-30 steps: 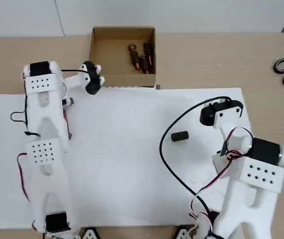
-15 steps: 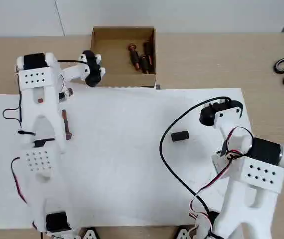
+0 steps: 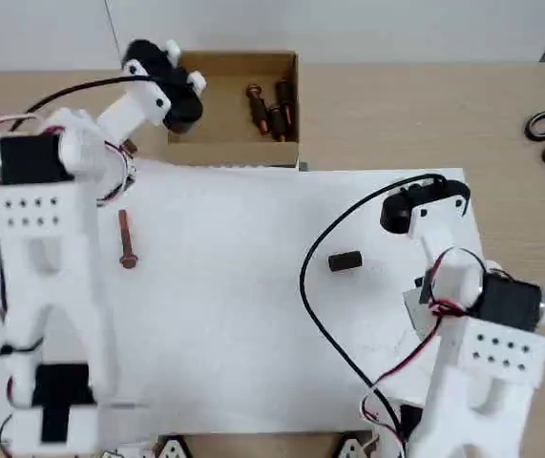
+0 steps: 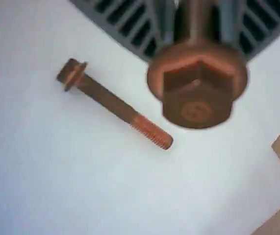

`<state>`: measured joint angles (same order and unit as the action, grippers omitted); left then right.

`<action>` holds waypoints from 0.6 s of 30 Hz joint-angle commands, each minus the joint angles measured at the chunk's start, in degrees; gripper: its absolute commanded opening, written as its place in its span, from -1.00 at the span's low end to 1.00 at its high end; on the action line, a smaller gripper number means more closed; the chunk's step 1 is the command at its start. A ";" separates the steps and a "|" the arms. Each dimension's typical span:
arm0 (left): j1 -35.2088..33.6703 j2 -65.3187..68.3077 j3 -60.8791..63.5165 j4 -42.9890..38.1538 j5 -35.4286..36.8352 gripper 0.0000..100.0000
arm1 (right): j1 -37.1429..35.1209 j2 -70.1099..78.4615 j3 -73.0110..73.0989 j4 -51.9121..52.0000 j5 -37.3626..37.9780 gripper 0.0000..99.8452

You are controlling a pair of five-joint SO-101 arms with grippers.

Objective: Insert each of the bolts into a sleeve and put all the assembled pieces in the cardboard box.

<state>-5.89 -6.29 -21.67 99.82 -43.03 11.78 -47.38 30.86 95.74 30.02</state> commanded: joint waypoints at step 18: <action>8.88 -48.62 50.07 -27.16 37.71 -0.99 | -14.81 -24.84 12.57 -19.65 -19.43 -1.00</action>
<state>2.73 -46.99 20.62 80.04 -10.07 1.85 -68.66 40.62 80.70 14.81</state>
